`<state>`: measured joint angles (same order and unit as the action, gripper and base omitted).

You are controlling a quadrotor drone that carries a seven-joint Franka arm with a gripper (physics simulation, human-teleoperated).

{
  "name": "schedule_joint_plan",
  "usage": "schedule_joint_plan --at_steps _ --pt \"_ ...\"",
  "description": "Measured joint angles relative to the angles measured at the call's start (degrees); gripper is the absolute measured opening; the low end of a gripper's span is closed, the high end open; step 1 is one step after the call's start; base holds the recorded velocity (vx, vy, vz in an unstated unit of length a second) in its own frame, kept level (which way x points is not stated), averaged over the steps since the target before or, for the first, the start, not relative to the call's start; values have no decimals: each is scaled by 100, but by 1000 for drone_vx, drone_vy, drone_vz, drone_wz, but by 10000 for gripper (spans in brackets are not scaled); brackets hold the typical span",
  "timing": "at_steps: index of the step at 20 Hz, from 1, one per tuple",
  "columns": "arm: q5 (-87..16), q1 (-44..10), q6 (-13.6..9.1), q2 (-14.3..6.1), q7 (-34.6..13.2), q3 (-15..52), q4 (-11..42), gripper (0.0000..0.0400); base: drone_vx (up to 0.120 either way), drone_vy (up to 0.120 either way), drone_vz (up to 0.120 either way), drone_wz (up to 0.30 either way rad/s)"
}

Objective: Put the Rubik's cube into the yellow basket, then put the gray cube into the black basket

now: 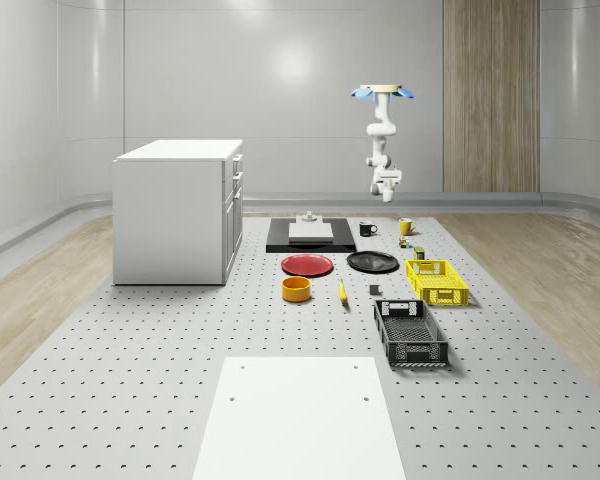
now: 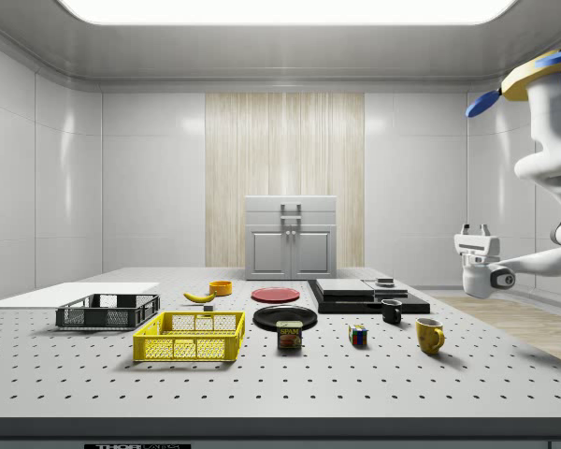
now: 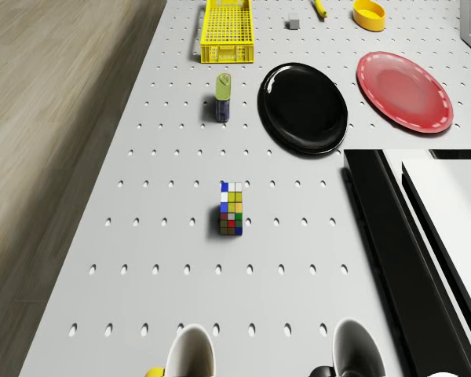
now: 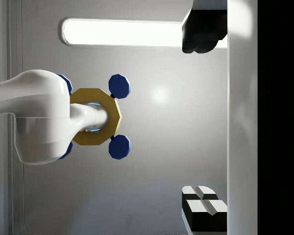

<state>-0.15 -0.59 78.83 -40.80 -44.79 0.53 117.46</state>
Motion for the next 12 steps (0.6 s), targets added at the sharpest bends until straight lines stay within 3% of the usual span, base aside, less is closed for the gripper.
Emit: schedule_joint_plan --at_steps 12 --pt "-228 -52 53 -38 -29 164 40 400 120 0 0 0"
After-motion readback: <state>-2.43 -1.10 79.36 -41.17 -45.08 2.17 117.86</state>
